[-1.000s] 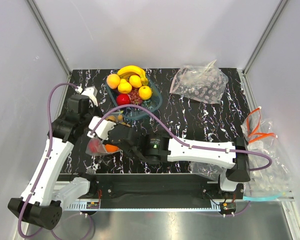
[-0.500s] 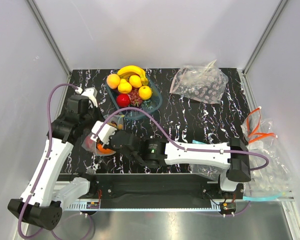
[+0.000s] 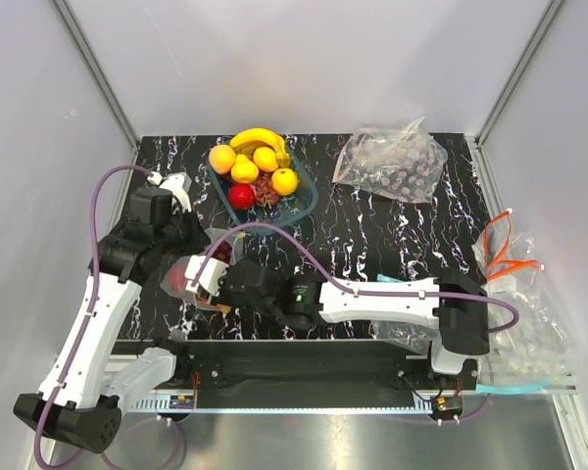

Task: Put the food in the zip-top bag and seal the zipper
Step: Place the fake fruit in the zipper food storage bag.

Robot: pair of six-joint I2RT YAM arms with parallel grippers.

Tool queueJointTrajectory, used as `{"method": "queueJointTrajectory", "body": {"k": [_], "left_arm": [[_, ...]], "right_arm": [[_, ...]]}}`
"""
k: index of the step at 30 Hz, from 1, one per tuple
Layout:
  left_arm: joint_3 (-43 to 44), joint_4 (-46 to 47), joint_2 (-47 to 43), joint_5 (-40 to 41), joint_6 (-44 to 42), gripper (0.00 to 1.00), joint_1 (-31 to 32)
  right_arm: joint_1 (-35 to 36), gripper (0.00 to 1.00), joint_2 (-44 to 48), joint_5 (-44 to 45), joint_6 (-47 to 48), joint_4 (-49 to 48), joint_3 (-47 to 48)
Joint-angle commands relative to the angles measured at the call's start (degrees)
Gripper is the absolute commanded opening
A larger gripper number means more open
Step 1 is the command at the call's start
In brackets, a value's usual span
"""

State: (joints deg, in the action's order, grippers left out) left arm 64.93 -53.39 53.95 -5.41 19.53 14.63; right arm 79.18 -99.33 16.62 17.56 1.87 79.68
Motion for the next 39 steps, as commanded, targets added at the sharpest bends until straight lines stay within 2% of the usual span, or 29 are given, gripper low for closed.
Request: {"method": "queueJointTrajectory", "body": {"k": [1,5,13,15,16,18,20,25,26,27,34,35,36,39], "left_arm": [[3.0,1.4,-1.0,-2.5,0.0,0.09,0.0],[2.6,1.6,-1.2,-2.9,0.2,0.09,0.1],[1.6,2.6,-0.8,-4.7,0.7,0.09,0.0],[1.7,2.6,-0.9,-4.4,0.6,0.09,0.1],[1.8,2.4,-1.0,-4.3,0.6,0.09,0.1],[2.0,2.3,-1.2,-4.2,0.6,0.09,0.1],[2.0,2.3,-1.1,-3.9,0.4,0.09,0.0],[2.3,2.2,-0.7,-3.1,0.1,0.09,0.0],[2.2,2.2,-0.8,-2.9,-0.1,0.09,0.0],[2.4,2.2,-0.8,-2.8,-0.2,0.09,-0.1],[3.6,1.9,-0.2,-2.6,-0.9,0.09,-0.8],[3.5,1.9,0.1,-2.6,-1.0,0.09,-0.9],[3.5,1.9,0.0,-2.6,-1.1,0.09,-1.0],[3.4,1.9,0.1,-2.2,-1.2,0.09,-1.1]], "right_arm": [[-3.4,0.0,2.9,-8.3,-0.2,-5.3,-1.0],[-8.3,0.0,2.6,-14.6,-5.2,-7.8,-2.1],[-10.3,0.0,-4.5,-15.6,-8.5,-4.9,4.5],[-10.5,0.04,-5.0,-16.0,-10.3,-3.6,5.3],[-10.6,0.21,-4.9,-16.1,-10.6,-3.6,5.2],[-10.8,0.3,-4.6,-15.7,-11.5,-3.3,4.8],[-10.7,0.45,-3.6,-15.3,-12.5,-2.8,4.7],[-10.7,0.59,0.0,-15.0,-14.6,1.7,5.0],[-10.7,0.7,0.7,-15.6,-15.2,2.6,5.1],[-10.8,0.75,1.3,-15.7,-15.7,4.2,5.4],[-10.7,0.79,6.4,-14.3,-18.7,10.3,5.7],[-10.7,0.75,6.9,-13.4,-19.7,11.0,5.7],[-10.8,0.6,7.1,-13.2,-20.4,12.5,5.7],[-11.1,0.5,8.4,-12.8,-22.9,16.0,4.9]]}}
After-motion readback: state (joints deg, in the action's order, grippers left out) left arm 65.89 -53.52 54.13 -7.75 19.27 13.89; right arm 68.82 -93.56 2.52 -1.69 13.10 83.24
